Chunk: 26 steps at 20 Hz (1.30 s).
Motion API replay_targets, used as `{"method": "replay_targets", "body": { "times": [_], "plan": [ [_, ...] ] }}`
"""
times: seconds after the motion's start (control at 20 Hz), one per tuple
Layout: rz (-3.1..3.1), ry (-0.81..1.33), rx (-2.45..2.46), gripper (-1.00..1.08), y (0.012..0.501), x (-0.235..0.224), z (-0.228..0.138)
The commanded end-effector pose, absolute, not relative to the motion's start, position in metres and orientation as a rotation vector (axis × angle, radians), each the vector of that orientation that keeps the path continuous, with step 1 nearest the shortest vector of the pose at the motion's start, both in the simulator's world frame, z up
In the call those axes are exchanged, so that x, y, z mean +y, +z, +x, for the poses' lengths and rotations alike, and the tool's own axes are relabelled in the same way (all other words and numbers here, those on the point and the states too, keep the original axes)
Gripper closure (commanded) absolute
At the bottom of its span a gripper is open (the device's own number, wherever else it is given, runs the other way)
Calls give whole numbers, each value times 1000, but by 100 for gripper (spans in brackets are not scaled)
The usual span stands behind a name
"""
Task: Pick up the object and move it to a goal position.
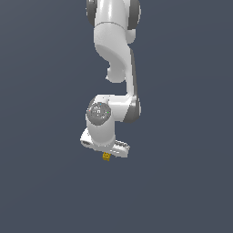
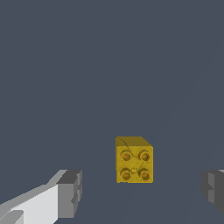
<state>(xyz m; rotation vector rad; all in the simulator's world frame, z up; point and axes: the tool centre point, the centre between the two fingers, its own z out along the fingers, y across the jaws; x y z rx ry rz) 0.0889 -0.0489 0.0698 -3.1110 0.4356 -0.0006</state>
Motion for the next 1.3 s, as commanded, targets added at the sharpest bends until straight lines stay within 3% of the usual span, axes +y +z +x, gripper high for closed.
{"method": "replay_targets", "body": {
  "times": [0.0, 0.65, 0.7, 1.25],
  "plan": [
    [-3111, 1, 436, -92, 63, -49, 89],
    [-3111, 0, 439, -92, 22, -49, 89],
    [-3111, 0, 439, 108, 22, -49, 89],
    [-3111, 1, 439, 108, 22, -49, 89]
  ]
}}
